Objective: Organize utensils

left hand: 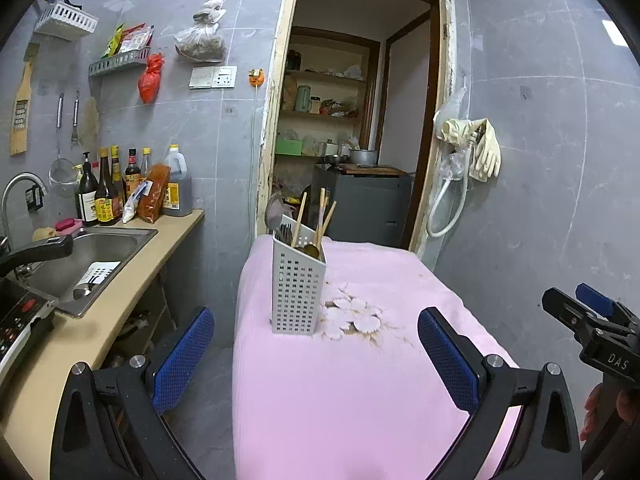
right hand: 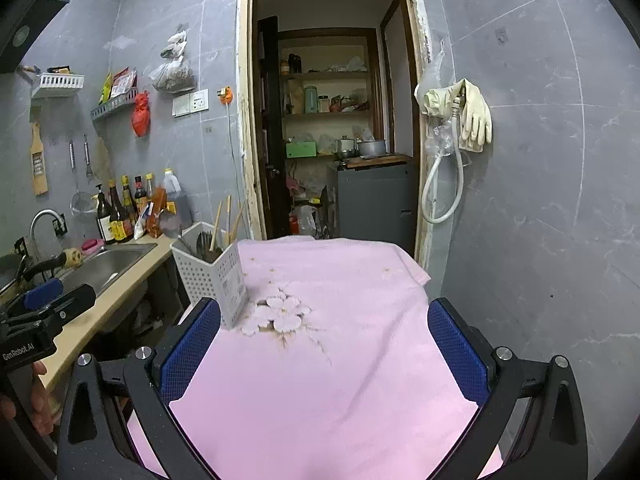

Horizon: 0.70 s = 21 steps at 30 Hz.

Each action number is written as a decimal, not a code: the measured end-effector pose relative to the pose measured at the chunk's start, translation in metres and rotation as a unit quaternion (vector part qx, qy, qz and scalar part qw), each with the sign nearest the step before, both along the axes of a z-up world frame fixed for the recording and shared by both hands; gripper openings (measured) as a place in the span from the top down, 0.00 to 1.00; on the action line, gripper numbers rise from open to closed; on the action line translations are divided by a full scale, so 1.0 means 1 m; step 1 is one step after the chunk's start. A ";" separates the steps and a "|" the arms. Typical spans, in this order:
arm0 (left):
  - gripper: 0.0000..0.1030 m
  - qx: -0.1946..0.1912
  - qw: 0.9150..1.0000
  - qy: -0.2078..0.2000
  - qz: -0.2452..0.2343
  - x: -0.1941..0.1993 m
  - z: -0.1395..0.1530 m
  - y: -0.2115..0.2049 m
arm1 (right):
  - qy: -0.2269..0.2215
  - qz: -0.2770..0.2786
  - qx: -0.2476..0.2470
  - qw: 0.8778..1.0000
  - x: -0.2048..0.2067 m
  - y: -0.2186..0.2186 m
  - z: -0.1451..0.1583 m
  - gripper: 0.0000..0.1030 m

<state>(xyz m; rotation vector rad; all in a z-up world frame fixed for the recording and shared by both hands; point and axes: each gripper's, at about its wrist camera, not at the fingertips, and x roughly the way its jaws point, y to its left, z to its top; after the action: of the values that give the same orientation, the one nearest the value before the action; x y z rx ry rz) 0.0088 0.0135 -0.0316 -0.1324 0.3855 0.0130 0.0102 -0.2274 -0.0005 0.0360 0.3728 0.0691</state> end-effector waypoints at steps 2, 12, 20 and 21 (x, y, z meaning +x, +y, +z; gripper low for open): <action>0.00 0.000 1.000 0.000 0.000 -0.005 -0.001 -0.001 | 0.003 0.001 0.000 1.000 -0.005 -0.001 -0.002 0.01; 0.00 0.009 1.000 0.009 0.006 -0.016 -0.007 -0.003 | 0.012 0.005 0.005 1.000 -0.016 -0.005 -0.011 0.01; 0.00 0.009 1.000 0.014 0.009 -0.018 -0.009 -0.004 | 0.016 0.011 0.006 1.000 -0.018 -0.004 -0.014 0.01; 0.00 0.009 1.000 0.014 0.009 -0.017 -0.009 -0.004 | 0.017 0.012 0.006 1.000 -0.018 -0.004 -0.014 0.01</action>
<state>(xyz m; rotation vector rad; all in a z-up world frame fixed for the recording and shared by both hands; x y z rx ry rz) -0.0086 0.0095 -0.0408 -0.1175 0.4130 0.0371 -0.0076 -0.2314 -0.0150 0.0443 0.4063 0.0937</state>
